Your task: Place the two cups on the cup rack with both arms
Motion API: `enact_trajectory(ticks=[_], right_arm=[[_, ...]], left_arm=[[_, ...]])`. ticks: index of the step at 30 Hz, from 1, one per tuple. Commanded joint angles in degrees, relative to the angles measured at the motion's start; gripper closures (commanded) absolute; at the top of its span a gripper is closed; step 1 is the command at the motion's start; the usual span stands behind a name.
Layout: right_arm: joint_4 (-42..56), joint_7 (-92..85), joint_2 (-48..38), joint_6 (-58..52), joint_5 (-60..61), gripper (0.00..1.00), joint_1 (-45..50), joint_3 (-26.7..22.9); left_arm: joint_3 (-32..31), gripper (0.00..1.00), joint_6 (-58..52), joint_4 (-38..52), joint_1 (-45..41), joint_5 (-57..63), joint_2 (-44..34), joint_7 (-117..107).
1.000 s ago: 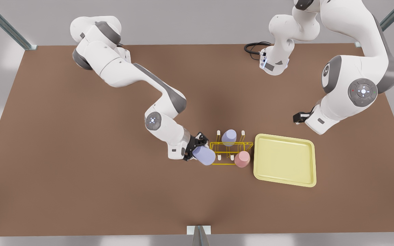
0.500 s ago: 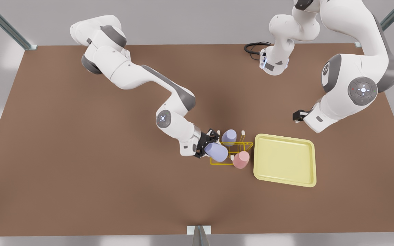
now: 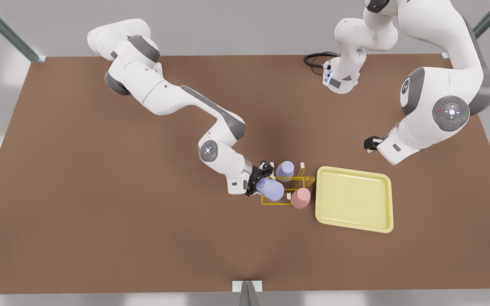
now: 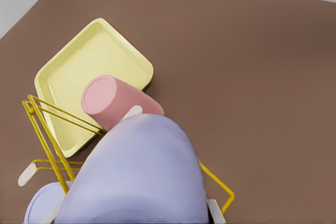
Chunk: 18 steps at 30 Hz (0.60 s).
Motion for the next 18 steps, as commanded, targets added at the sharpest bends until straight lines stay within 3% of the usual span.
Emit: enact_trajectory(ticks=[1,10,13,15,18], right_arm=[[0.11,0.35,0.07,0.71,-0.07,0.0,0.18,0.02],[0.82,0.18,-0.46,0.71,0.28,0.0,-0.17,0.2],[2.05,0.53,-3.71,-3.68,1.77,0.0,-1.57,0.38],[2.05,2.89,-9.24,-18.0,4.15,0.0,-7.63,0.29],[1.61,17.4,-14.61,-57.11,-0.76,0.0,-23.89,-1.47]], left_arm=[[0.01,0.0,-0.04,0.04,0.0,0.04,-0.07,1.44],[0.01,0.0,0.05,0.04,-0.09,0.21,0.01,1.26],[0.01,0.0,0.14,0.04,-0.09,0.3,0.1,1.18],[0.01,0.0,0.05,0.04,-0.09,0.3,0.1,1.18],[0.01,0.0,-2.41,0.56,-0.17,0.12,0.1,1.53]])
